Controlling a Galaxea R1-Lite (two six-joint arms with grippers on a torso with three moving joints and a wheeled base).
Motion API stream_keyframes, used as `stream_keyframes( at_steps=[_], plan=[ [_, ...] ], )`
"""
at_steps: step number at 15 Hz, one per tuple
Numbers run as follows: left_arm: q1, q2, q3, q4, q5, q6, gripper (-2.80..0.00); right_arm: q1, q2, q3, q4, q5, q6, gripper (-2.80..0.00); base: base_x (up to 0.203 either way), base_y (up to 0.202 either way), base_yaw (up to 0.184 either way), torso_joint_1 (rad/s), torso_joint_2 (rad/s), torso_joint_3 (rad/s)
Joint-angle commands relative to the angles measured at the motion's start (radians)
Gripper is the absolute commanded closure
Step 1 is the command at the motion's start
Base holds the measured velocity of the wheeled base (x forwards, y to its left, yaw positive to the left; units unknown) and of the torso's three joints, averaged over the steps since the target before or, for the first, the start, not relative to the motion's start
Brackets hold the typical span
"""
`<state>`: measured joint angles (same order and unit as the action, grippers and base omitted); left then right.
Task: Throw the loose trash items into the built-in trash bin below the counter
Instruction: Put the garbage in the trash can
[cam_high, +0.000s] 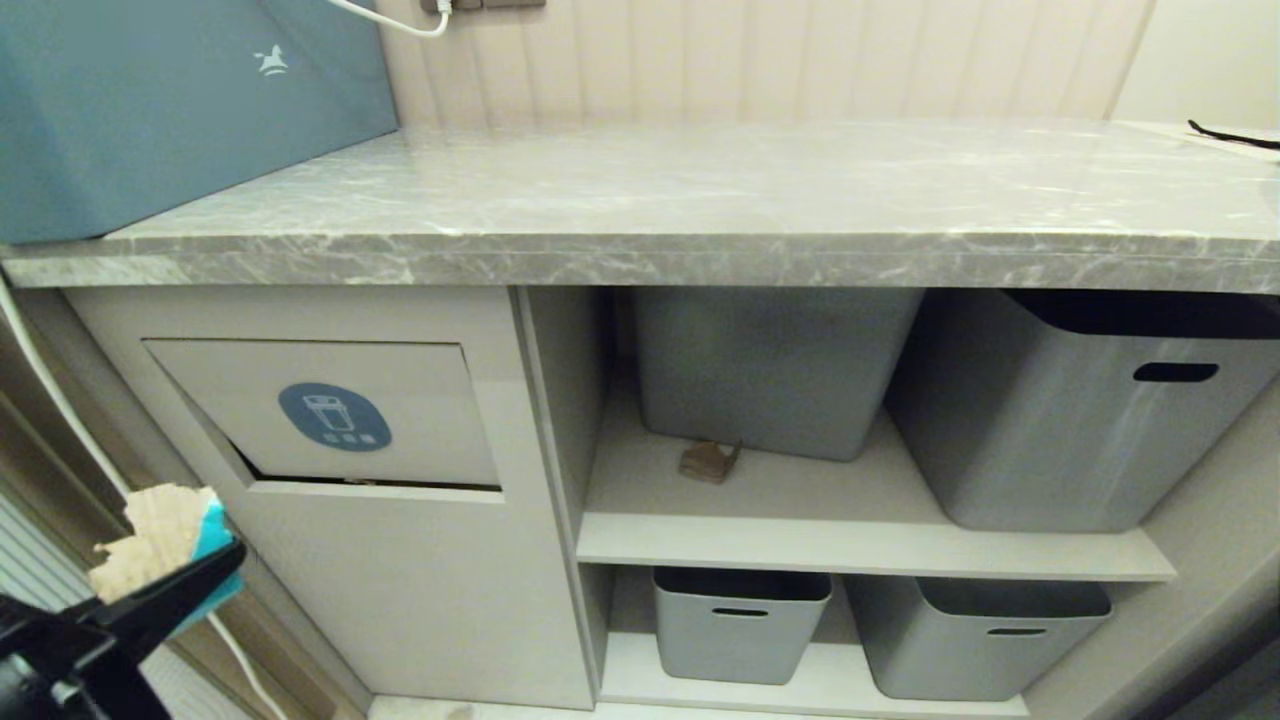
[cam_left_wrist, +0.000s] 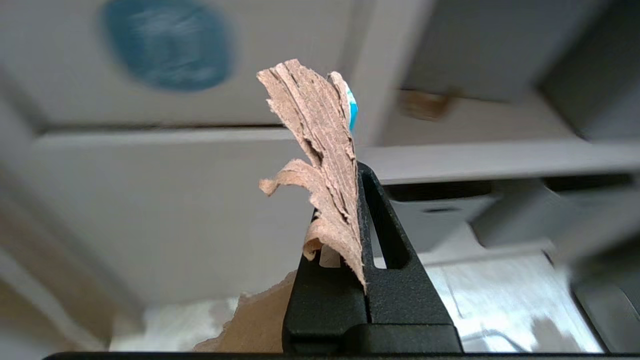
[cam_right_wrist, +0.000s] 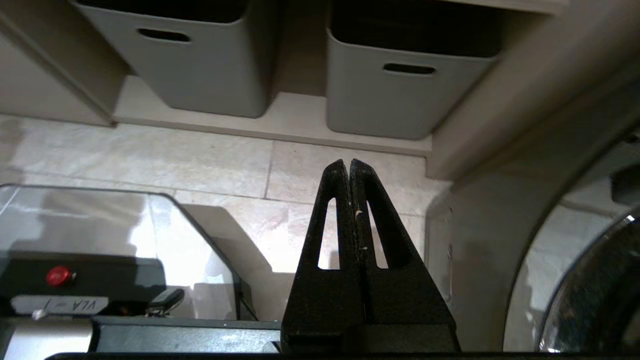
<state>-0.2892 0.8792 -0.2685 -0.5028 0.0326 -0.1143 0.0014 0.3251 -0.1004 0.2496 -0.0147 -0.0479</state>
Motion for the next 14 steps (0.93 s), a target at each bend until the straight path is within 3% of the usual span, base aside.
stream_keyframes(
  at_steps=[1,6,10,14],
  plan=[
    [0.099,0.058,0.016,-0.009,-0.002,-0.044,0.0,-0.022,-0.022,-0.001,0.001,-0.001,-0.002,0.0,0.0,0.0,0.0,0.0,0.0,0.0],
    [0.229,0.139,0.008,-0.025,-0.002,-0.051,0.0,-0.004,-0.324,0.002,0.0,0.028,-0.003,0.0,0.0,0.0,0.0,0.0,0.0,0.0],
    [0.315,0.259,-0.006,-0.101,-0.001,0.002,0.0,0.0,-0.325,0.002,-0.003,0.027,0.015,0.0,0.0,0.0,0.0,0.0,0.0,0.0],
    [0.344,0.436,0.012,-0.311,-0.042,0.029,0.0,0.0,-0.325,0.002,-0.003,0.027,0.023,0.0,0.0,0.0,0.0,0.0,0.0,0.0]
  ],
)
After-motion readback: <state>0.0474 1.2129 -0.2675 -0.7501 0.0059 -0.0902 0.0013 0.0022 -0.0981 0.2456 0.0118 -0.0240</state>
